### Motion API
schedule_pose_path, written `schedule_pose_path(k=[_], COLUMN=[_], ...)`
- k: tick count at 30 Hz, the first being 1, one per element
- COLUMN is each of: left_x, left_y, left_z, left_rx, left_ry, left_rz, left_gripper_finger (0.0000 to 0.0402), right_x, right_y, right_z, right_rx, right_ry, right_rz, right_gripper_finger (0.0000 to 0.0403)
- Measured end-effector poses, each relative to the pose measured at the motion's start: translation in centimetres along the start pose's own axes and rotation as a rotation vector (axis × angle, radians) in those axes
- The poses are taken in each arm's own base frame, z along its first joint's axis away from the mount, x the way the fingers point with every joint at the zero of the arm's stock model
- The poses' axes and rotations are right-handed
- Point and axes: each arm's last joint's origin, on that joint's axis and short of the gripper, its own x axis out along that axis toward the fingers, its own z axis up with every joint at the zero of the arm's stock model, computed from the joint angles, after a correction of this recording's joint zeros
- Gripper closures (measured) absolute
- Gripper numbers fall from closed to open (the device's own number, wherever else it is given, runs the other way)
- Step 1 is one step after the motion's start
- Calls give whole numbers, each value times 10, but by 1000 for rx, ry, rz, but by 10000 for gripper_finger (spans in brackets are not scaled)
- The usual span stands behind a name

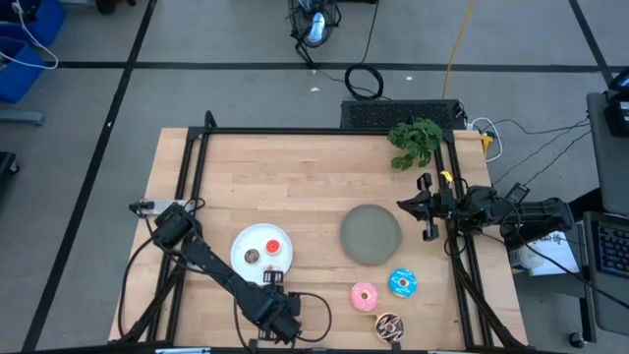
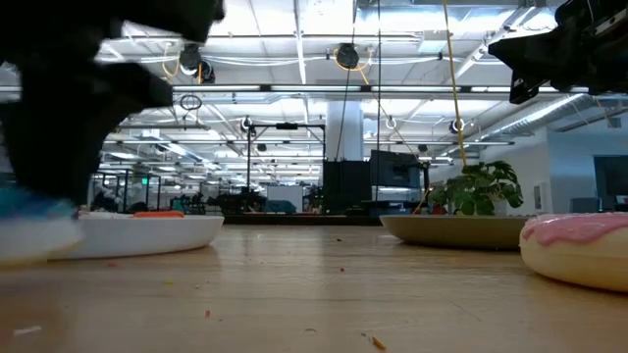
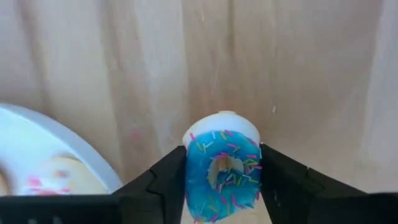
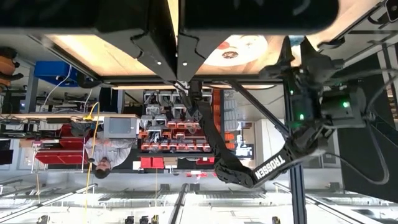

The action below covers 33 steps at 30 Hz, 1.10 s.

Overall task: Pick & Place donuts
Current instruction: Put the small blue donut on the white plate

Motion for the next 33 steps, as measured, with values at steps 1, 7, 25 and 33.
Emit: schedule_pose_path(k=[1,7,25,33], left_x=[-3,-27,-128,-184], left_y=[0,3,17,48], left_z=[1,8,10,-17], left_rx=[-1,-1,15,-120], left_ry=[-5,15,-73,-269], left_rz=[3,18,-10,30], left_gripper_finger=[217,191,216,207], right_x=[0,0,0,0], right_y=[0,0,0,0], right_z=[0,0,0,0], right_rx=[0,0,0,0], right_ry=[0,0,-1,0], right_rz=[0,0,0,0], right_gripper_finger=[403,403,403,403])
